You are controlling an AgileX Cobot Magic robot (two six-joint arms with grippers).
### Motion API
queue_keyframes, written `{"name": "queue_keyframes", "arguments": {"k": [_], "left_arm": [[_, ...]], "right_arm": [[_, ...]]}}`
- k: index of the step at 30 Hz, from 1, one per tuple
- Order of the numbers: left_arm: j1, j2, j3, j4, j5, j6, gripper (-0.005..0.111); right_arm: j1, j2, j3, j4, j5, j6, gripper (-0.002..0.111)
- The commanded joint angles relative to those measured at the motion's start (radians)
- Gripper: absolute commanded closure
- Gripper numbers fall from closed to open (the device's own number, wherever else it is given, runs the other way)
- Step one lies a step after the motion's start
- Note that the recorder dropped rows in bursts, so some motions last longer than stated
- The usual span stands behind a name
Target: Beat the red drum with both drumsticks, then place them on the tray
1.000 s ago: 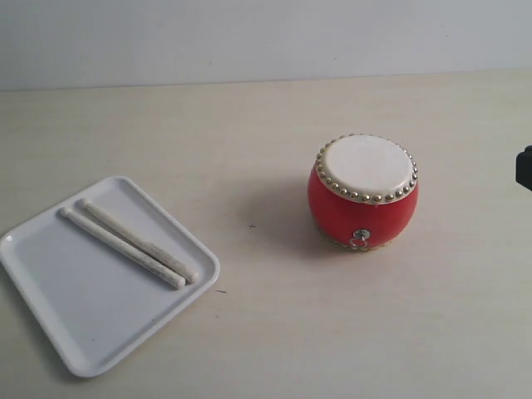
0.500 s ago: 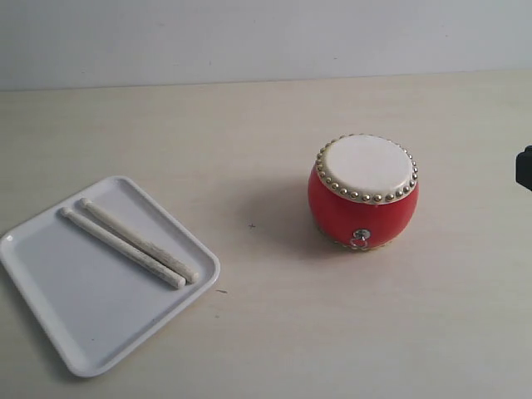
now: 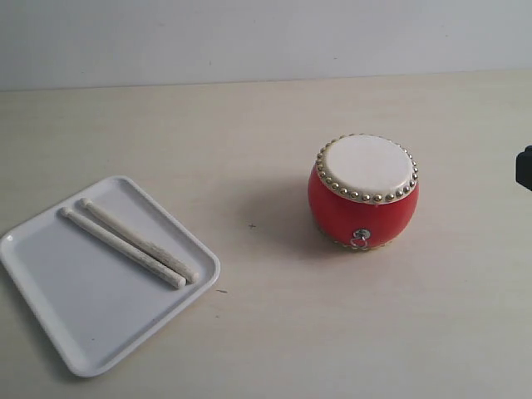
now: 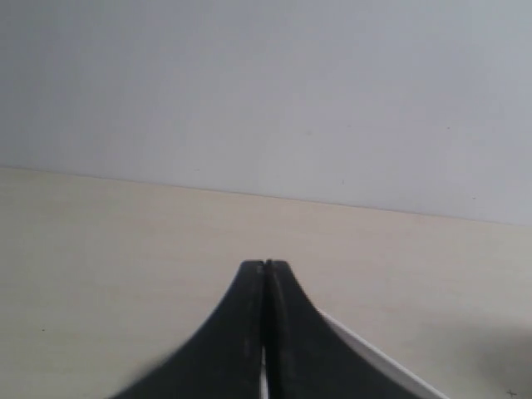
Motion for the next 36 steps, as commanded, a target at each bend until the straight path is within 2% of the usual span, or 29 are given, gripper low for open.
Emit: {"name": "queue_keyframes", "arguments": {"k": [1,11,13,18,22,26,32,36], "left_arm": [[-0.005,-0.006,0.003,0.003,0.003,0.003,0.107],[-0.005,-0.006,0.003,0.003,0.003,0.003,0.107],[-0.005,-0.006,0.003,0.003,0.003,0.003,0.107],[-0.005,-0.006,0.003,0.003,0.003,0.003,0.107],[-0.005,-0.006,0.003,0.003,0.003,0.003,0.107],[-0.005,-0.006,0.003,0.003,0.003,0.003,0.107],[-0.005,-0.006,0.003,0.003,0.003,0.003,0.107],[-0.005,-0.006,0.003,0.003,0.003,0.003,0.107]], "right_arm": [[-0.004,-0.002,0.005,-0.004,-0.011,0.001,0.108],[-0.021,-0.025,0.005,-0.013,-0.014,-0.003,0.108],[-0.072,-0.050,0.005,-0.007,-0.031,-0.003,0.108],[-0.316,-0.107,0.042,0.092,-0.080,0.073,0.108],[-0.478,-0.162,0.144,0.088,-0.163,0.069,0.108],[-0.596,-0.224,0.272,0.088,-0.269,0.069,0.108],[-0.698,-0.340,0.392,0.097,-0.340,0.071,0.108],[-0.705,-0.420,0.424,0.126,-0.333,0.107,0.108]]}}
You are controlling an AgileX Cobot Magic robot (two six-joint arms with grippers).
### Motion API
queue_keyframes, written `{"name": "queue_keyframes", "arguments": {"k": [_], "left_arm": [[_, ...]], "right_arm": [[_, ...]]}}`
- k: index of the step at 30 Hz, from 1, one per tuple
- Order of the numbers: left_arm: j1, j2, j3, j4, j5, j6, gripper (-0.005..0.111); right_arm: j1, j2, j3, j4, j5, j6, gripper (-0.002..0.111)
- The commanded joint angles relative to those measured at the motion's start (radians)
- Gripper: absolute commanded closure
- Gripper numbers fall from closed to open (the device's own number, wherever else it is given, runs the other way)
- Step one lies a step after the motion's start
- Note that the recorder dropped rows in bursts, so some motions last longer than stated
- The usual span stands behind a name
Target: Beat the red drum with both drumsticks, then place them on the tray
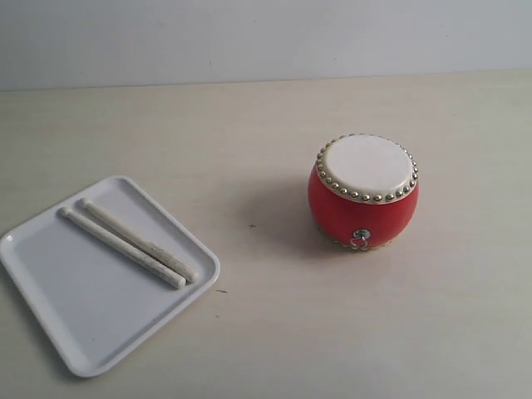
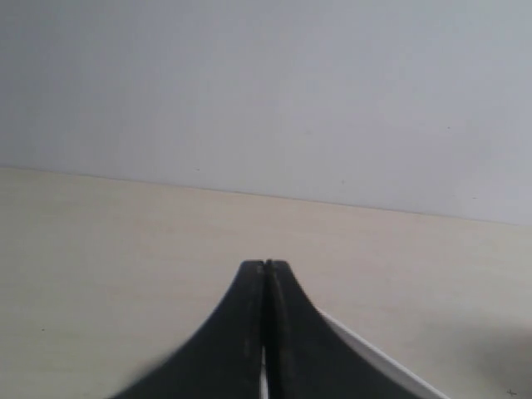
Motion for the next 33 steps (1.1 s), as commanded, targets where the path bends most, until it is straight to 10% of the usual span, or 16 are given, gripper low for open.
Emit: {"name": "queue_keyframes", "arguments": {"k": [1,33], "left_arm": [[-0.005,-0.006,0.003,0.003,0.001,0.003,0.107],[-0.005,-0.006,0.003,0.003,0.001,0.003,0.107]], "right_arm": [[-0.011,-0.084,0.022,0.038,0.006,0.032,0.108],[-0.011,-0.092,0.022,0.308,0.024,-0.268,0.108]]}}
